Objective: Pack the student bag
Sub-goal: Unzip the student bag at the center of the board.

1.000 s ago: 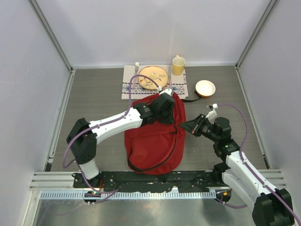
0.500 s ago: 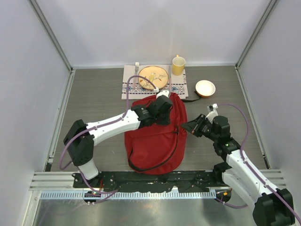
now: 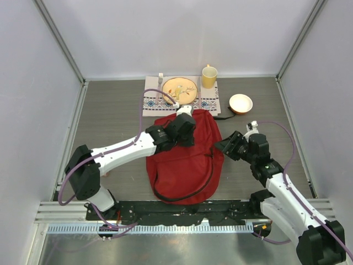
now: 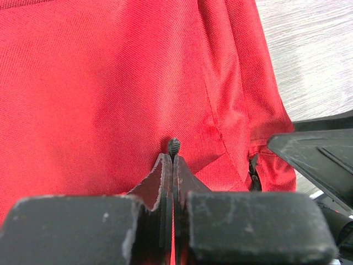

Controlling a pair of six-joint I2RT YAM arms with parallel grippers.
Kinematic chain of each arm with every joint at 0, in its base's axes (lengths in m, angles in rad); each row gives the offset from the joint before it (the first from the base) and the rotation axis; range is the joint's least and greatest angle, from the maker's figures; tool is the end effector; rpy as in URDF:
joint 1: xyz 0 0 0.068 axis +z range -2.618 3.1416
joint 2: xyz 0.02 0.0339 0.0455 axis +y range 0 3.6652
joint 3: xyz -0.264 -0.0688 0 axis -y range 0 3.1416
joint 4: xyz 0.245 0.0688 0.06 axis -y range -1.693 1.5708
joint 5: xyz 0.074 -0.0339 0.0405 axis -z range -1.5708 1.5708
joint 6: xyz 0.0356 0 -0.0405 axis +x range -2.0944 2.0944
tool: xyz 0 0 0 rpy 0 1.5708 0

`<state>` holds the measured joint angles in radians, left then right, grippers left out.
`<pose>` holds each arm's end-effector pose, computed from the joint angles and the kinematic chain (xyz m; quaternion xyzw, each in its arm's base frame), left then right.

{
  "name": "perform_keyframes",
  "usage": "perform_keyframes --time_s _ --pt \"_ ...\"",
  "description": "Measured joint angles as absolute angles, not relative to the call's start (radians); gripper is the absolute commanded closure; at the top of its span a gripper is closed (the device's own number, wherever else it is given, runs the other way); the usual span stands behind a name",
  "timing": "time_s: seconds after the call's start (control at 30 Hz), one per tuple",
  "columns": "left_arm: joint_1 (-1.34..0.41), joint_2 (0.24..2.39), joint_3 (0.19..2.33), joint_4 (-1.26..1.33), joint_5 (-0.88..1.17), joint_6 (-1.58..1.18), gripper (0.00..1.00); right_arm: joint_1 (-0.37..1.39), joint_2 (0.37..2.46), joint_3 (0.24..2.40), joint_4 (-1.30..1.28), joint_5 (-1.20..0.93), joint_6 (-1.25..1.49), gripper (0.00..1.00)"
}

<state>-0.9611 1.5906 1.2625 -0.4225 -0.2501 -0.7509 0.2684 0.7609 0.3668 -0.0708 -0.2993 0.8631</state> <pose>0.2110 -0.2867 0.2813 0.0460 0.9101 -0.2238 0.3457 0.1656 0.0564 0.2084 0.1717 0.8275 0.3855 0.3704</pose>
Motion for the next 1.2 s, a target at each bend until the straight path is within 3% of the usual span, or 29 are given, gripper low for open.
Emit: perform_keyframes --time_s 0.07,0.17,0.53,1.2 --pt "-0.96 1.591 1.255 -0.407 -0.24 -0.752 1.0 0.268 0.742 0.401 -0.116 -0.281 0.849 0.31" --pt "-0.96 1.591 1.253 -0.397 -0.228 -0.754 1.0 0.268 0.697 0.467 -0.187 -0.263 0.813 0.31" --pt "-0.96 1.591 1.242 -0.349 -0.198 -0.771 1.0 0.266 0.727 0.558 -0.154 -0.45 0.744 0.47" --pt "-0.96 1.591 1.239 -0.34 -0.182 -0.781 1.0 0.409 0.918 0.523 -0.083 -0.482 0.735 0.52"
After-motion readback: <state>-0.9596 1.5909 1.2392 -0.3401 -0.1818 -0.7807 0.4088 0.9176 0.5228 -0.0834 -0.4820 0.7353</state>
